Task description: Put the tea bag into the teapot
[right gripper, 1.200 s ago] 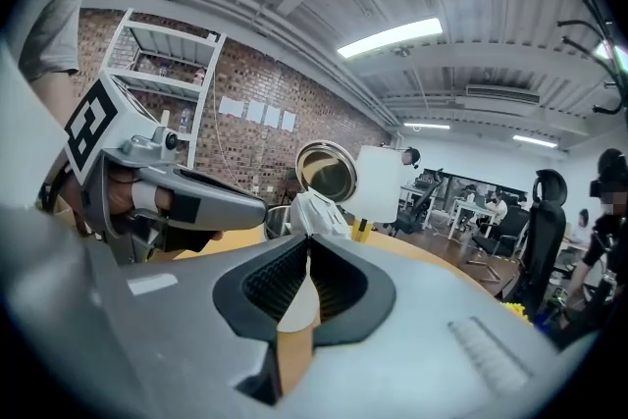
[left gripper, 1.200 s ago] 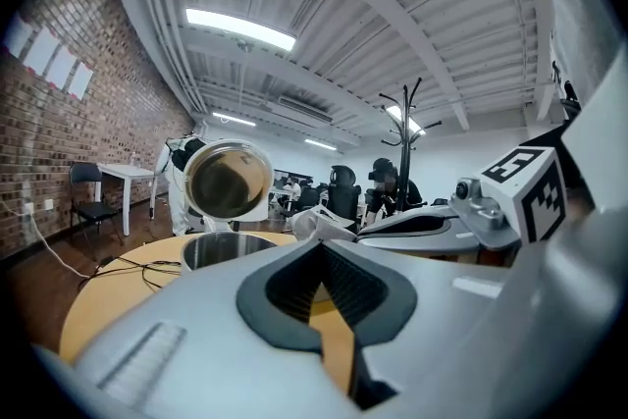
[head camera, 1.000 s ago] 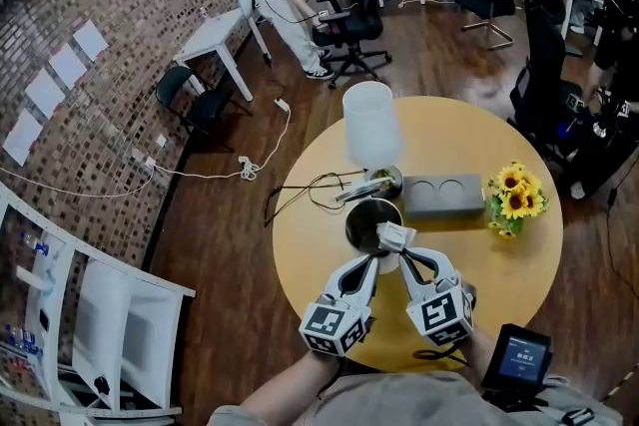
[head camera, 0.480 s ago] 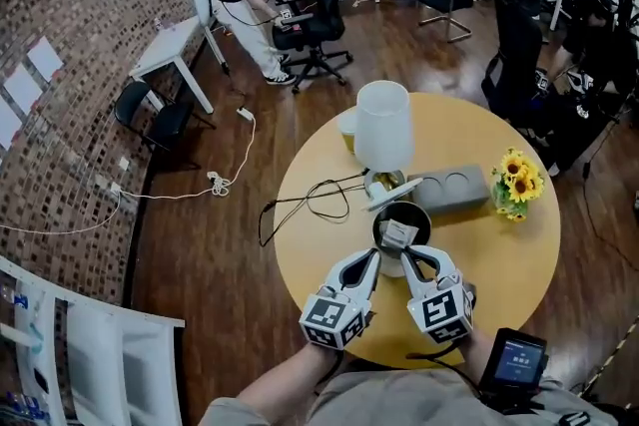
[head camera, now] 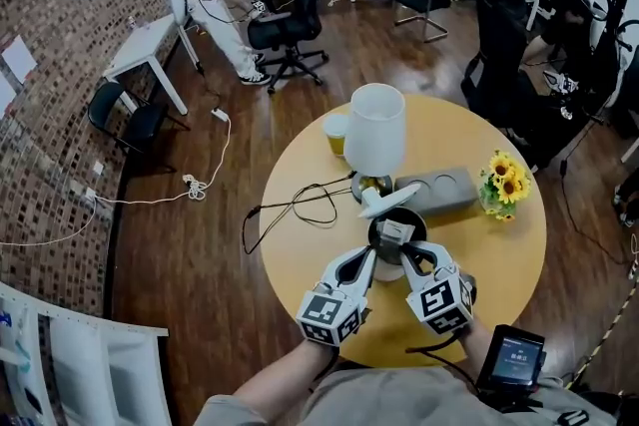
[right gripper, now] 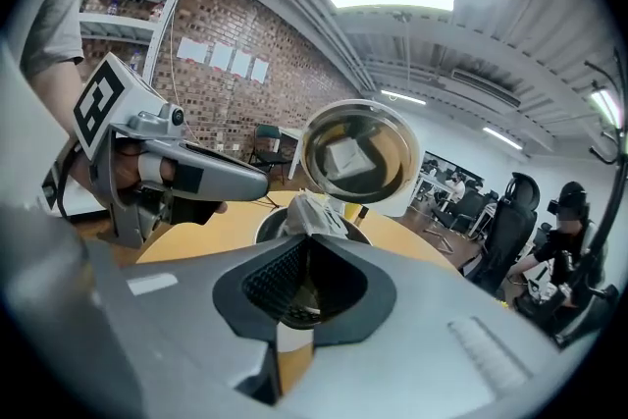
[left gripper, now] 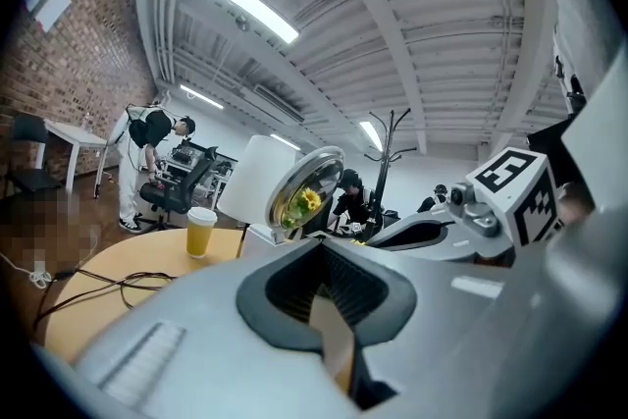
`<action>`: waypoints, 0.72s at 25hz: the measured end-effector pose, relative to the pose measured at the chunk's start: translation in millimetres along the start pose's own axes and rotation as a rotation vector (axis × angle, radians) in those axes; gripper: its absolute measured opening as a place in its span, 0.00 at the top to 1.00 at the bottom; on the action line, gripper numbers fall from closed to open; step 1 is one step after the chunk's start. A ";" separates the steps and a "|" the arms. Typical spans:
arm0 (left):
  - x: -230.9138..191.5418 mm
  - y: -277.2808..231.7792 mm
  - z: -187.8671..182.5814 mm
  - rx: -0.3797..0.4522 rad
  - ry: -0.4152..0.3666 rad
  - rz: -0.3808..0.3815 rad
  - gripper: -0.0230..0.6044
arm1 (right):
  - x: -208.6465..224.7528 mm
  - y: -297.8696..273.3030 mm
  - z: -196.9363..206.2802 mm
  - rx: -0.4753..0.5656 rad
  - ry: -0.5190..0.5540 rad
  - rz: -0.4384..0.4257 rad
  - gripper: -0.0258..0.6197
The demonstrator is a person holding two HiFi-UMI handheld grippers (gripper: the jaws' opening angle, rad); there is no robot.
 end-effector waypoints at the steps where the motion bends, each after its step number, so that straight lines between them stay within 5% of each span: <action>1: -2.1 -0.7 0.6 0.000 0.003 0.001 0.96 | 2.1 -3.6 -0.6 -0.012 0.012 -0.011 0.93; 18: -36.0 -5.3 14.3 0.022 0.075 -0.048 0.96 | 18.4 -67.5 -2.4 -0.313 0.295 -0.327 0.92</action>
Point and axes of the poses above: the fingertips, and each gripper's own axes: y backward along the fingers, x to its right, z out of its underside, the point moved 9 cm from there along y, backward along the fingers, and after that the axes turned 9 degrees about y, right-handed, at the moved point
